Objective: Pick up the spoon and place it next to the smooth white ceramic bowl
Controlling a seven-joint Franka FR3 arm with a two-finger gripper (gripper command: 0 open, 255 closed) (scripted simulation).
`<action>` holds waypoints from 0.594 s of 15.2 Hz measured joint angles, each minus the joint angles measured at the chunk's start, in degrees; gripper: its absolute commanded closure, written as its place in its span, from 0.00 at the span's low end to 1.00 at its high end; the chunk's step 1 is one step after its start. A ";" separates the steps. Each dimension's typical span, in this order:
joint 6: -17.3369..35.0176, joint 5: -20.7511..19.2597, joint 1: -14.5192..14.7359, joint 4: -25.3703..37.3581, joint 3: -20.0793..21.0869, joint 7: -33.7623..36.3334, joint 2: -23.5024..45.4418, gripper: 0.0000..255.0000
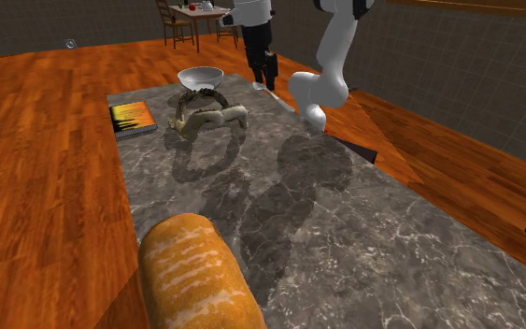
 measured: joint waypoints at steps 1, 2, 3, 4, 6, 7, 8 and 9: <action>-0.12 -0.49 -0.30 -1.59 -0.66 -0.86 -1.65 1.00; -0.56 -1.12 -0.66 -3.16 -1.46 -1.84 -3.56 1.00; -1.18 -1.97 -1.12 -3.51 -2.56 -3.13 -4.45 1.00; -1.78 -2.55 -1.44 -4.26 -3.23 -3.92 -5.75 1.00; -3.14 -4.30 -2.35 -6.08 -5.22 -6.25 -8.85 1.00; -3.69 -5.24 -2.82 -6.91 -6.24 -7.44 -10.19 1.00; -4.87 -6.16 -3.25 -6.98 -7.16 -8.54 -11.49 1.00; -5.20 -7.04 -3.64 -7.49 -8.11 -9.59 -12.32 1.00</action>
